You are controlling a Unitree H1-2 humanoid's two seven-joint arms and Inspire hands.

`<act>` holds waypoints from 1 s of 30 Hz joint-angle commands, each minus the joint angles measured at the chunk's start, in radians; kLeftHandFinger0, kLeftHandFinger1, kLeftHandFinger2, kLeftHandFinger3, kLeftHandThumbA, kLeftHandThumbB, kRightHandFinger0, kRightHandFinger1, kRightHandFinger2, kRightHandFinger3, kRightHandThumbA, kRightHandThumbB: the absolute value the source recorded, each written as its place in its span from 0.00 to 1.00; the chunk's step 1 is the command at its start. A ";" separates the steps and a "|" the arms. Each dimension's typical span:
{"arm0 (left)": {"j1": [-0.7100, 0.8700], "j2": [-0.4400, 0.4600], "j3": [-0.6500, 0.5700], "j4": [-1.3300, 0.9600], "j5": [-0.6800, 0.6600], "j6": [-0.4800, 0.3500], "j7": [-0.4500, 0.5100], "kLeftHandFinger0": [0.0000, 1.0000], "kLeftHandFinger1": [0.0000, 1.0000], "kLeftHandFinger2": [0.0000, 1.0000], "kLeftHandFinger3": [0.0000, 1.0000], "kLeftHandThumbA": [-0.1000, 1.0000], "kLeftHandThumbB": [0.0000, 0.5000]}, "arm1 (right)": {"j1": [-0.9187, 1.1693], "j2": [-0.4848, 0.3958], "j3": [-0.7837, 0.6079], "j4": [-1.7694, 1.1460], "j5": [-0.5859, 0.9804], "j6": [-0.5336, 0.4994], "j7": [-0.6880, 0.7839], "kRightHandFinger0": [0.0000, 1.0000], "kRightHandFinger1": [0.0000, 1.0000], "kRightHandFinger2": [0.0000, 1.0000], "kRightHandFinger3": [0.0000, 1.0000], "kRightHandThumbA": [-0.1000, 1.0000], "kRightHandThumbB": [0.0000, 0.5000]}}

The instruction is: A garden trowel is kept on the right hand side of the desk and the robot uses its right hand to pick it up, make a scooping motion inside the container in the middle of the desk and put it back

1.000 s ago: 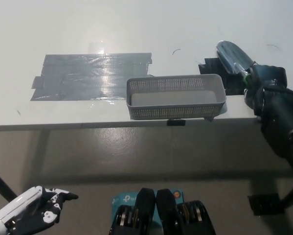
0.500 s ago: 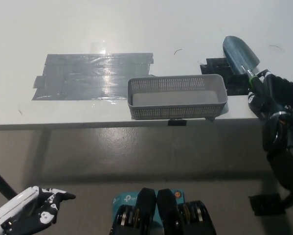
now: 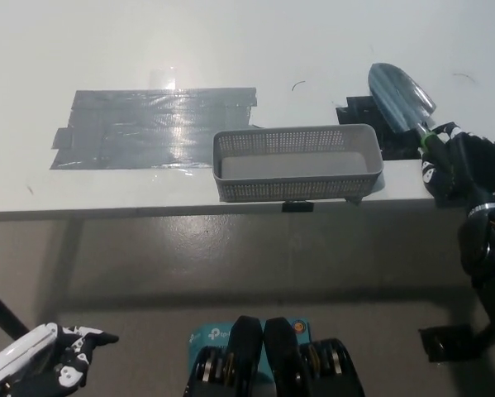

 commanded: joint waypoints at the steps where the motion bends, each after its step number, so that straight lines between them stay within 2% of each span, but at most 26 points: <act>1: 0.009 0.035 0.010 -0.033 -0.005 0.006 -0.010 0.96 0.88 0.79 1.00 1.00 0.78 | 0.020 -0.042 0.013 -0.033 0.016 0.032 0.081 0.00 0.06 0.38 0.08 0.00 0.00; 3: 0.015 0.035 0.011 -0.032 -0.007 0.007 -0.010 0.95 0.87 0.77 1.00 1.00 0.81 | 0.010 -0.050 0.017 -0.036 0.010 0.023 0.069 0.00 0.07 0.39 0.02 0.00 0.00; 8: 0.029 0.035 0.009 -0.029 -0.001 0.004 -0.010 0.96 0.88 0.77 1.00 1.00 0.81 | -0.002 -0.069 0.023 -0.067 0.007 0.003 0.079 0.00 0.11 0.42 0.05 0.00 0.00; 9: 0.030 0.034 0.010 -0.027 -0.002 0.000 -0.010 0.96 0.88 0.77 1.00 1.00 0.78 | -0.005 -0.076 0.026 -0.071 0.002 -0.008 0.073 0.00 0.11 0.42 0.06 0.00 0.00; 10: 0.029 0.033 0.010 -0.026 -0.004 -0.002 -0.010 0.96 0.87 0.77 1.00 1.00 0.78 | -0.015 -0.087 0.030 -0.078 -0.003 -0.017 0.073 0.00 0.10 0.42 0.15 0.00 0.00; 11: 0.029 0.032 0.008 -0.023 -0.005 -0.004 -0.012 0.95 0.87 0.77 1.00 1.00 0.78 | -0.026 -0.099 0.035 -0.082 -0.008 -0.025 0.076 0.00 0.10 0.42 0.15 0.00 0.00; 12: 0.026 0.032 0.010 -0.026 -0.008 0.006 -0.011 0.96 0.87 0.78 1.00 1.00 0.78 | -0.055 -0.118 0.041 -0.085 -0.019 -0.041 0.068 0.00 0.11 0.43 0.09 0.00 0.00; 13: 0.021 0.034 0.009 -0.021 -0.007 0.006 -0.012 0.96 0.87 0.78 1.00 1.00 0.79 | -0.074 -0.128 0.043 -0.083 -0.020 -0.052 0.068 0.00 0.13 0.46 0.09 0.00 0.00; 14: 0.022 0.034 0.008 -0.020 -0.005 0.003 -0.013 0.96 0.88 0.78 1.00 1.00 0.80 | -0.084 -0.137 0.044 -0.088 -0.020 -0.055 0.074 0.00 0.17 0.52 0.16 0.00 0.00; 15: 0.020 0.037 0.010 -0.017 -0.004 0.001 -0.013 0.97 0.88 0.79 1.00 1.00 0.81 | -0.108 -0.144 0.045 -0.082 -0.020 -0.063 0.073 0.00 0.19 0.53 0.19 0.00 0.00; 18: 0.015 0.041 0.007 -0.007 -0.002 -0.007 -0.017 0.96 0.88 0.79 1.00 1.00 0.83 | -0.146 -0.168 0.030 -0.109 -0.009 -0.067 0.078 0.00 0.17 0.51 0.25 0.00 0.00; 23: 0.022 0.038 0.006 -0.007 -0.008 -0.004 -0.019 0.95 0.87 0.78 1.00 1.00 0.80 | -0.190 -0.211 0.028 -0.194 -0.002 -0.052 0.150 0.00 0.13 0.44 0.19 0.00 0.00; 24: 0.022 0.036 0.006 0.001 -0.011 -0.016 -0.022 0.95 0.86 0.79 1.00 1.00 0.86 | -0.215 -0.233 0.021 -0.251 0.007 -0.024 0.209 0.00 0.12 0.42 0.16 0.00 0.00; 26: 0.024 0.037 0.003 0.002 -0.006 -0.014 -0.021 0.94 0.85 0.78 1.00 1.00 0.92 | -0.224 -0.249 0.024 -0.281 0.007 -0.034 0.230 0.00 0.12 0.42 0.16 0.00 0.00; 27: 0.025 0.036 0.002 0.005 -0.006 -0.019 -0.023 0.95 0.85 0.78 1.00 1.00 0.95 | -0.234 -0.267 0.023 -0.325 0.010 -0.027 0.269 0.00 0.13 0.44 0.19 0.00 0.01; 29: 0.022 0.041 0.001 0.008 -0.001 -0.019 -0.023 0.95 0.85 0.77 1.00 1.00 0.98 | -0.239 -0.275 0.016 -0.364 0.032 -0.031 0.311 0.00 0.13 0.45 0.18 0.00 0.02; 30: 0.021 0.041 0.000 0.008 0.000 -0.015 -0.022 0.95 0.86 0.77 1.00 1.00 0.97 | -0.238 -0.284 0.018 -0.384 0.046 -0.044 0.343 0.00 0.13 0.45 0.16 0.00 0.00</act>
